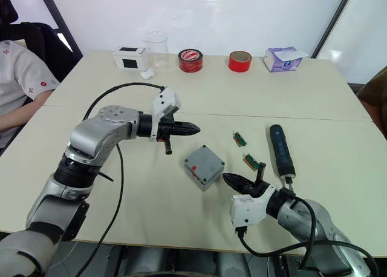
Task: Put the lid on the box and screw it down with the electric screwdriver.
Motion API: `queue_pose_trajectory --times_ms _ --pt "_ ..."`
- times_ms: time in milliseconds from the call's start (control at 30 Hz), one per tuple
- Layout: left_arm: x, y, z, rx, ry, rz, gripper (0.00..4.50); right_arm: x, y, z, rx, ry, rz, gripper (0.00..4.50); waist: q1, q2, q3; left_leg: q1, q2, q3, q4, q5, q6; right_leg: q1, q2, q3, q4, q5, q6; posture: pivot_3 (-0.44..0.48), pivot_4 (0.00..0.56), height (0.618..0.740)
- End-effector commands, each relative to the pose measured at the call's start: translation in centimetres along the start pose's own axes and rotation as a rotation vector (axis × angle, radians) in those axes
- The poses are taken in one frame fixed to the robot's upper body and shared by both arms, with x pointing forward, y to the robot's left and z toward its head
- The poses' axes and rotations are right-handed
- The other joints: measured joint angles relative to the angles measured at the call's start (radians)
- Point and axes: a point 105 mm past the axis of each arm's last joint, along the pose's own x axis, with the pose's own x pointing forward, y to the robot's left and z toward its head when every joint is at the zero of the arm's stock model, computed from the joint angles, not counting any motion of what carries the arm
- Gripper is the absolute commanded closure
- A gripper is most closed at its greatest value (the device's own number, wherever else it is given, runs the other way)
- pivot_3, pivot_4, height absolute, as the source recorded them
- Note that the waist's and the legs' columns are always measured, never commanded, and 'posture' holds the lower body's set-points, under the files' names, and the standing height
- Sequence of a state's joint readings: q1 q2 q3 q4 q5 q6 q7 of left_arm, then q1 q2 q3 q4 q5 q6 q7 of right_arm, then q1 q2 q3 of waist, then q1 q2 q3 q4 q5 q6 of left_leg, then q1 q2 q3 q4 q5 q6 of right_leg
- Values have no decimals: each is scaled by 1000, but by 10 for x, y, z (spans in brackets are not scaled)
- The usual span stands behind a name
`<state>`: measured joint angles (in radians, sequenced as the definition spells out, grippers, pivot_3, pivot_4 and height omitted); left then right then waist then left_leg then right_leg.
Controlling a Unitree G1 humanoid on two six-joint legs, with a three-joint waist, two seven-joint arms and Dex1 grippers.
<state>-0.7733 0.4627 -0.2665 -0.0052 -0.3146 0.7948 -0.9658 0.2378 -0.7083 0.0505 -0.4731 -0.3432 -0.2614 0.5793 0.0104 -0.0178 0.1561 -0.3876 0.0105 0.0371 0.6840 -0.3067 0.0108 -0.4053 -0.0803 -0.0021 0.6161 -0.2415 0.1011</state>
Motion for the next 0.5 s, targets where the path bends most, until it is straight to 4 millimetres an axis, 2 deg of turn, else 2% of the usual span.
queue_pose_trajectory --times_ms 33,267,500 --pt "2 -8 -5 -20 -5 -74 4500 -7 -18 12 342 -74 -85 4452 2 0 0 0 0 0 0 0 0 0 0 0 0 0 0 0 150 740" --pt "3 -14 -23 -69 44 -118 4500 -11 -19 19 577 -93 -35 4452 2 0 0 -1 1 0 0 0 0 0 -2 0 0 0 0 0 150 740" --pt "6 -18 -30 -70 60 -134 4500 -9 -23 30 643 -93 16 4452 2 1 1 -2 2 0 0 0 0 -2 -1 0 0 0 0 0 150 740"
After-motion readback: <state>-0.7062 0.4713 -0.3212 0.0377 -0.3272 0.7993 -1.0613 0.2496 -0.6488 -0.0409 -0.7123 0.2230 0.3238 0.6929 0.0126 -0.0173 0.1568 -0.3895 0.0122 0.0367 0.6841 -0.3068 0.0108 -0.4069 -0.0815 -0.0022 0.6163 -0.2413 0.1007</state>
